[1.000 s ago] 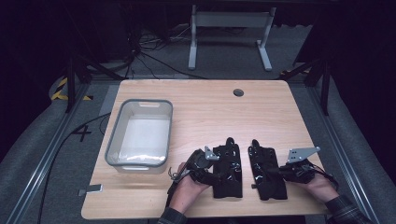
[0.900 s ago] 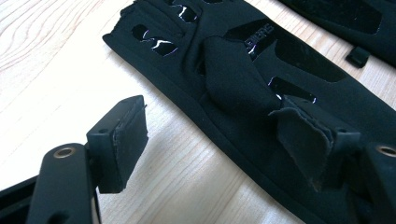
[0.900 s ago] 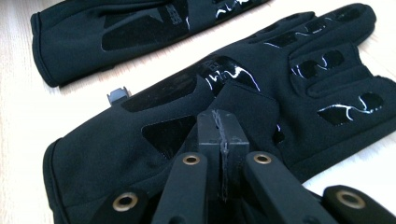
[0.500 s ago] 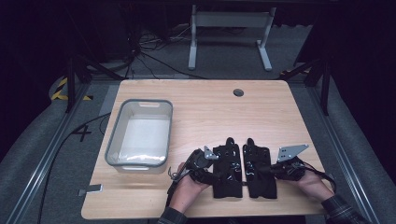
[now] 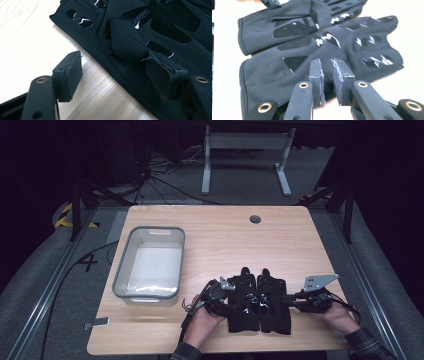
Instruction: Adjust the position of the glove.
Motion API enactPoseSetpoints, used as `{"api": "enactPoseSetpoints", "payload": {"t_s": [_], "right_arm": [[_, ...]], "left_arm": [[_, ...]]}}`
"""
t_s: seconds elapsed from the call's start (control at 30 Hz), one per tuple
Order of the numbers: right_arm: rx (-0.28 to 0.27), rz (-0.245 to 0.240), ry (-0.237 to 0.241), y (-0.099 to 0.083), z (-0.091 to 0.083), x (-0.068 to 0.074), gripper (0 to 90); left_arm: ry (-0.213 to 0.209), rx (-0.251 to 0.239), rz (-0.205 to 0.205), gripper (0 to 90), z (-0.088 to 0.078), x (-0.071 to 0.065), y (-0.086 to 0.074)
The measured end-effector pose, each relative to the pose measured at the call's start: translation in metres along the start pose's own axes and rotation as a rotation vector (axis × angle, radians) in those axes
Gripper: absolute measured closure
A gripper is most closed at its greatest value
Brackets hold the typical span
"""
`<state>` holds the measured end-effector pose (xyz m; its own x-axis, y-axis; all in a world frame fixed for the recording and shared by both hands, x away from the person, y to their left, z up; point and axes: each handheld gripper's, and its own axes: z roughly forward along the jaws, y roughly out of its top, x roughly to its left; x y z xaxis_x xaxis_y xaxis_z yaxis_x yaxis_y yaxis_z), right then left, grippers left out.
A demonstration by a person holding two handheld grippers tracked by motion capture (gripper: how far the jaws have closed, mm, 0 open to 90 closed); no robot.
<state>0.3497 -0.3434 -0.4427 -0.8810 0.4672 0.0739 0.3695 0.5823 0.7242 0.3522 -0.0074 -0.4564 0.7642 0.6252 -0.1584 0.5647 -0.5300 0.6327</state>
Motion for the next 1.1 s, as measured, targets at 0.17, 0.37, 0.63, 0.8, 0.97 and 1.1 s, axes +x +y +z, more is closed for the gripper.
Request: {"api": "enactPoseSetpoints", "payload": {"t_s": [0.17, 0.37, 0.63, 0.8, 0.97, 1.1], "right_arm": [[-0.005, 0.039, -0.037, -0.015, -0.014, -0.005, 84.2], [-0.012, 0.016, -0.038, -0.012, -0.008, -0.002, 88.1], [-0.003, 0.002, -0.035, -0.009, 0.001, 0.0, 89.3], [0.01, 0.0, -0.037, -0.01, 0.003, 0.0, 89.5], [0.026, -0.003, -0.038, -0.01, 0.004, 0.0, 89.6], [0.034, -0.007, -0.036, -0.01, 0.006, 0.0, 89.6]], "left_arm": [[-0.007, 0.0, -0.011, 39.7, 0.003, -0.001, 0.001], [0.027, 0.01, 0.007, 55.1, 0.002, -0.005, 0.001], [0.033, 0.01, -0.024, 85.0, 0.003, -0.005, 0.002], [0.033, 0.015, -0.043, 87.3, 0.001, -0.005, 0.003], [-0.022, -0.054, -0.071, 87.5, -0.012, -0.003, 0.008], [-0.052, -0.095, -0.066, 87.5, -0.018, -0.004, 0.012]]}}
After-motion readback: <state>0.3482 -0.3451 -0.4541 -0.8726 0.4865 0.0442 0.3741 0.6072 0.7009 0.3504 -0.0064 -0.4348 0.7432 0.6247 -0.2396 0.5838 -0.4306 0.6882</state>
